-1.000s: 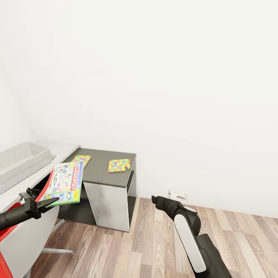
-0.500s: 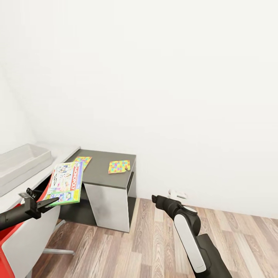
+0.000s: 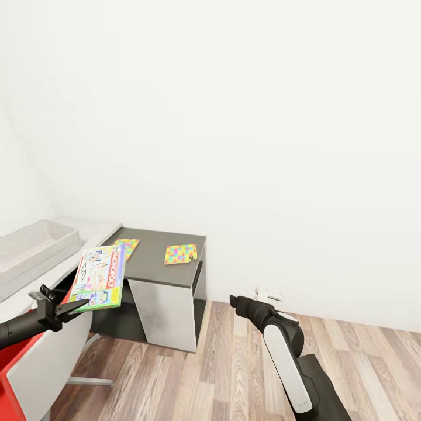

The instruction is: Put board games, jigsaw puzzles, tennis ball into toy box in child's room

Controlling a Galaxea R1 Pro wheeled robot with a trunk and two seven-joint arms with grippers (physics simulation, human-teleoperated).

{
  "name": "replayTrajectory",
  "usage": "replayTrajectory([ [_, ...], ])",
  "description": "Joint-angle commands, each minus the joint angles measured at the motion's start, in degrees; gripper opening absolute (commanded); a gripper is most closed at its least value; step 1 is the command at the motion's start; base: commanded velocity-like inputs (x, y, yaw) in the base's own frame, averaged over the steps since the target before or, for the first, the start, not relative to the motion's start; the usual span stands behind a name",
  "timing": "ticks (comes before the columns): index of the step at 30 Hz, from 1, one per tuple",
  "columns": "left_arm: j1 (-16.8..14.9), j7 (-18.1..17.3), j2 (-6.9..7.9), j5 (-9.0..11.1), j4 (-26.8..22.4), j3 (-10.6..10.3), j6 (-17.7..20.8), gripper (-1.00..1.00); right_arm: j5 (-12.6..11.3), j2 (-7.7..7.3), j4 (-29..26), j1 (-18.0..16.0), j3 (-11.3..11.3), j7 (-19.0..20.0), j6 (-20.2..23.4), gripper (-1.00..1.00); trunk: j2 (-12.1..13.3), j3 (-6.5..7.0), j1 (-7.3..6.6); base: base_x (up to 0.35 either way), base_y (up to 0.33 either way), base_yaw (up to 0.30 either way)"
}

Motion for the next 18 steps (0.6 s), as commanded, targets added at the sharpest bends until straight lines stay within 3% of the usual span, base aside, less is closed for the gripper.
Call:
replayTrajectory([
  [1,-0.03,-0.22,0.04,-0.05,-0.01,-0.02,0.59,-1.0,-0.58,-0.01,-0.06,-0.06,0.05,-0.59,0.09,1.0,0.36,0.11,-0.21,0.0,0.0,0.0],
  [18,-0.03,-0.22,0.09,-0.05,-0.01,-0.02,0.57,-1.0,-0.58,0.06,-0.06,-0.06,0.06,-0.59,0.09,1.0,7.17,3.16,-3.95,0.0,0.0,0.0],
])
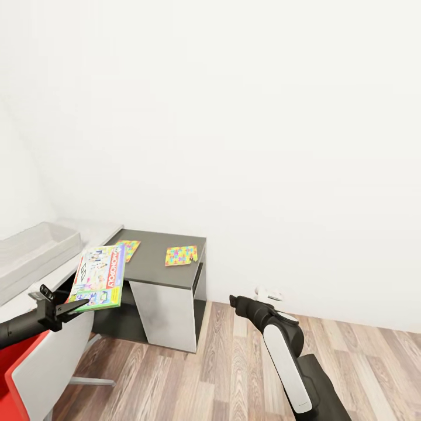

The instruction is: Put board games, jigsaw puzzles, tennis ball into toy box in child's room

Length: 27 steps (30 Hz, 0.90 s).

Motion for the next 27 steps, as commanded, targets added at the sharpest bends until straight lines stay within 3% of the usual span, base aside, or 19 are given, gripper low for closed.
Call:
replayTrajectory([
  [1,-0.03,-0.21,0.02,-0.04,-0.01,-0.01,0.59,-1.0,-0.58,0.0,-0.06,-0.06,0.04,-0.59,0.09,1.0,0.34,0.1,-0.21,0.0,0.0,0.0],
  [14,-0.03,-0.21,0.02,-0.13,-0.01,-0.01,0.59,-1.0,-0.6,0.0,-0.06,-0.06,0.61,-0.59,0.08,1.0,5.56,2.43,-3.06,0.0,0.0,0.07],
  [24,-0.03,-0.21,0.02,-0.13,-0.01,-0.01,0.58,-1.0,-0.58,0.0,0.02,-0.06,1.49,-0.68,0.01,1.0,9.57,4.22,-5.26,0.0,0.0,0.215],
  [27,-0.03,-0.21,0.02,-0.13,-0.01,-0.01,0.6,-1.0,-0.57,0.0,0.02,-0.06,1.49,-0.68,0.01,1.0,9.57,4.22,-5.26,0.0,0.0,0.279],
])
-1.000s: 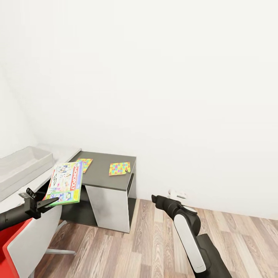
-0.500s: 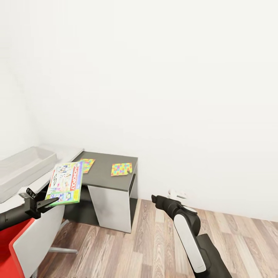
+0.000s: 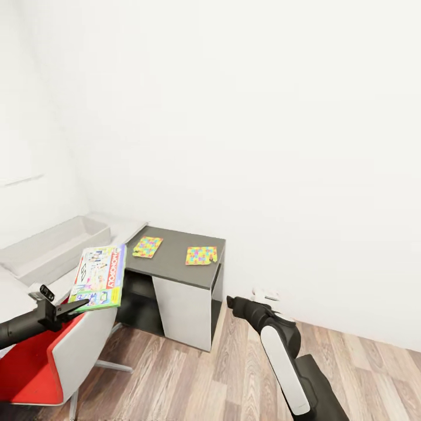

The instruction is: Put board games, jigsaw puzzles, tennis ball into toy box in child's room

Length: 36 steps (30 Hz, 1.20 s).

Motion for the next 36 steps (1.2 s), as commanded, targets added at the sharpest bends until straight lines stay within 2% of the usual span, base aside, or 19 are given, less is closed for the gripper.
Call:
replayTrajectory([
  [1,-0.05,-0.22,-0.01,0.01,-0.01,-0.01,0.59,-1.0,-0.58,0.0,-0.07,-0.06,0.03,-0.59,0.09,1.0,-0.1,-0.11,0.03,0.0,0.0,0.282],
  [8,-0.05,-0.22,-0.07,0.02,-0.01,-0.08,0.57,-1.0,-0.52,0.0,-0.07,-0.06,0.02,-0.59,0.09,1.0,-0.1,-0.11,0.03,0.0,0.0,0.284],
  [20,-0.05,-0.22,-0.08,0.01,-0.01,-0.03,0.58,-1.0,-0.52,0.0,-0.07,-0.06,0.07,-0.59,0.09,1.0,4.71,2.04,-2.61,0.0,0.0,0.275],
  [25,-0.05,-0.22,-0.07,0.01,-0.01,-0.01,0.57,-1.0,-0.48,0.0,-0.12,-0.06,0.31,-0.59,0.09,1.0,6.71,2.94,-3.71,0.0,0.0,0.07],
  [27,-0.05,-0.22,-0.01,0.01,-0.01,-0.02,0.59,-1.0,-0.44,0.02,-0.16,-0.06,1.34,-0.62,0.13,1.0,6.71,2.94,-3.71,0.0,0.0,0.003],
  [36,-0.05,-0.22,-0.01,0.08,-0.01,-0.08,0.59,-1.0,-0.43,-0.07,-0.34,-0.06,1.56,-0.59,0.09,1.0,6.71,2.94,-3.71,0.0,0.0,0.0],
])
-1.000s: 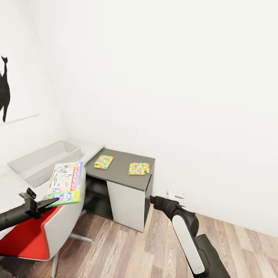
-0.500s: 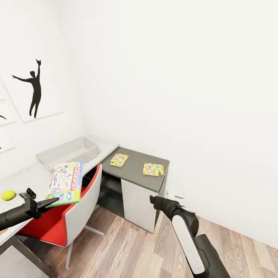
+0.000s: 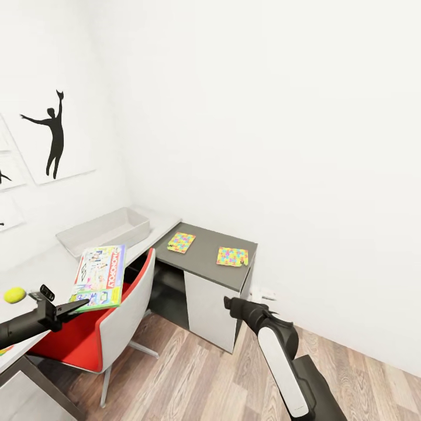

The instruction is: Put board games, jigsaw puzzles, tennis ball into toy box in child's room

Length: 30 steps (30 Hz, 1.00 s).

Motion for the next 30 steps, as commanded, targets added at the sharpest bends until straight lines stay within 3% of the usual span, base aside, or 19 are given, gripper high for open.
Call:
replayTrajectory([
  [1,-0.04,-0.22,0.03,0.01,-0.02,0.01,0.58,-1.0,-0.57,0.02,-0.18,-0.07,0.06,-0.61,0.11,1.0,-0.13,-0.13,0.04,0.0,0.0,0.0],
  [6,-0.04,-0.22,0.24,0.06,-0.09,0.1,0.59,-1.0,-0.59,0.64,-0.83,-0.1,1.0,-0.87,0.44,1.0,-0.13,-0.13,0.04,0.0,0.0,0.0],
  [9,-1.09,-0.22,0.5,-0.31,-0.13,0.31,0.59,-1.0,-0.56,2.86,-0.88,-1.29,2.51,-1.54,2.2,1.0,-0.13,-0.13,0.04,0.0,0.0,0.0],
  [11,-3.09,-0.22,0.73,-0.38,-0.24,0.34,0.59,-1.0,-0.7,2.86,-0.51,-4.59,2.73,-2.74,5.16,1.0,-0.13,-0.13,0.04,0.0,0.0,0.0],
  [13,-7.89,-0.22,1.0,-1.0,-0.09,-0.33,0.59,-1.0,-1.16,2.86,0.65,-10.98,2.7,-5.23,10.0,1.0,-0.13,-0.13,0.04,0.0,0.0,0.0],
  [15,-13.18,-0.22,1.09,-3.74,0.92,-2.42,0.59,-1.0,-1.44,2.86,2.48,-17.49,2.6,-7.21,13.67,1.0,-0.13,-0.13,0.04,0.0,0.0,0.0],
  [17,-19.29,-0.22,0.92,-7.74,4.02,-3.85,0.59,-1.0,-2.36,2.86,5.1,-24.44,1.46,-8.13,15.54,1.0,-0.13,-0.13,0.04,0.0,0.0,0.0],
  [19,-25.93,-0.22,0.8,-11.65,9.16,-4.45,0.59,-1.0,-6.46,2.86,8.73,-31.22,-1.05,-8.54,16.42,1.0,-0.13,-0.13,0.04,0.0,0.0,0.0],
  [20,-27.57,-0.22,0.77,-12.54,10.66,-4.53,0.59,-1.0,-7.92,2.86,9.97,-32.81,-1.58,-8.6,16.54,1.0,-0.13,-0.13,0.04,0.0,0.0,0.0],
  [22,-33.26,1.55,0.58,-15.59,16.01,-4.74,0.59,-1.0,-13.94,2.86,17.09,-39.03,-3.0,-8.78,16.81,1.0,-0.13,-0.13,0.04,0.0,0.0,0.0],
  [24,-36.71,4.51,0.45,-17.47,19.31,-4.85,0.59,-1.0,-18.3,2.86,25.05,-44.46,-3.6,-9.14,16.74,1.0,-0.13,-0.13,0.04,0.0,0.0,0.0],
  [27,-38.41,7.9,0.35,-18.34,20.94,-4.75,0.59,-1.0,-20.6,2.86,30.66,-47.45,-3.85,-9.98,16.4,1.0,-0.13,-0.13,0.04,0.0,0.0,0.0],
  [30,-38.97,9.46,0.37,-18.65,21.67,-4.71,0.59,-1.0,-21.38,2.86,32.46,-48.45,-3.93,-10.41,16.3,1.0,-0.13,-0.13,0.04,0.0,0.0,0.0],
])
